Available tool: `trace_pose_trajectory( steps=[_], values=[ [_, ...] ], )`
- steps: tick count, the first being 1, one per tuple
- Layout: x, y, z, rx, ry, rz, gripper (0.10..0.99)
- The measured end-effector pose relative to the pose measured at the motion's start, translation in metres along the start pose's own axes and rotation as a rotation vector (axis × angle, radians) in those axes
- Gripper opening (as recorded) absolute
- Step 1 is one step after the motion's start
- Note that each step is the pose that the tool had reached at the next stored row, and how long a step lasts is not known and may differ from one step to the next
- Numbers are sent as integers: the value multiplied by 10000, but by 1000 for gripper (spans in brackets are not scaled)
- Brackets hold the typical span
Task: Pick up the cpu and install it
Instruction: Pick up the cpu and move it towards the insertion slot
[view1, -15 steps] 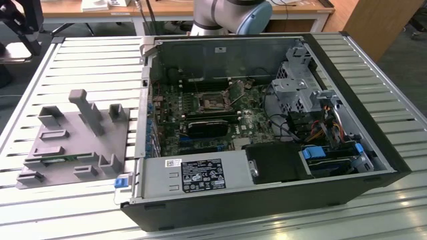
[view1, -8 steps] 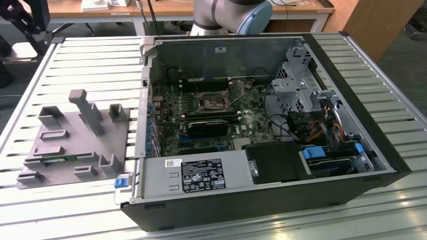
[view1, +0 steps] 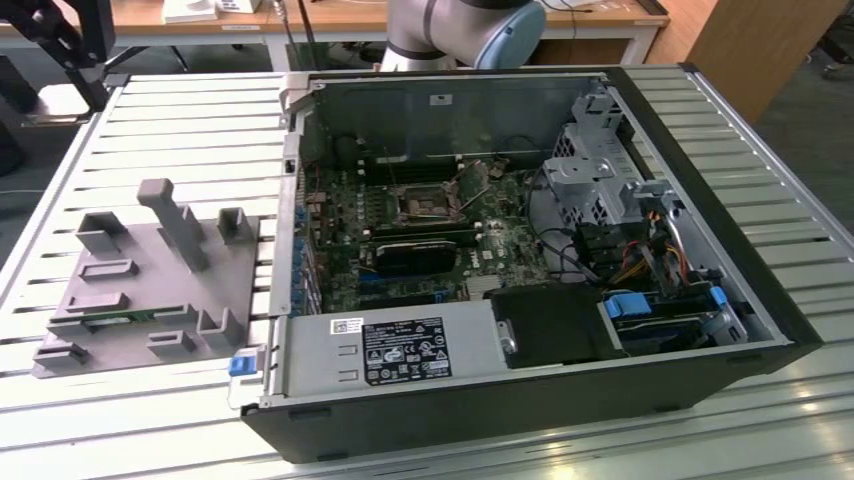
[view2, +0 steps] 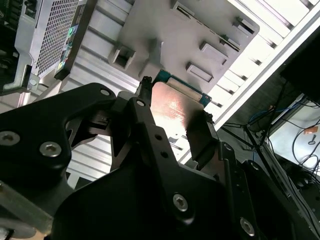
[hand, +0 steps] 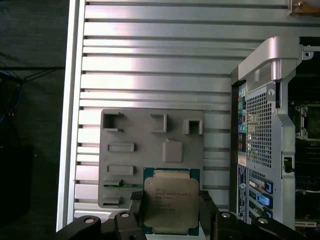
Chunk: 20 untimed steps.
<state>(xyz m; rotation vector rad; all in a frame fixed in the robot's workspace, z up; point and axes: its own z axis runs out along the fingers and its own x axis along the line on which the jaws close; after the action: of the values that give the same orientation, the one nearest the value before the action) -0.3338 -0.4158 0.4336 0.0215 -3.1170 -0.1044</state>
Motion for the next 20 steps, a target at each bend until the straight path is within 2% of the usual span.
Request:
trace_pose_trajectory(
  steps=[20],
  values=[
    [-234, -3, -5, 0, -1, 0, 533]
  ],
)
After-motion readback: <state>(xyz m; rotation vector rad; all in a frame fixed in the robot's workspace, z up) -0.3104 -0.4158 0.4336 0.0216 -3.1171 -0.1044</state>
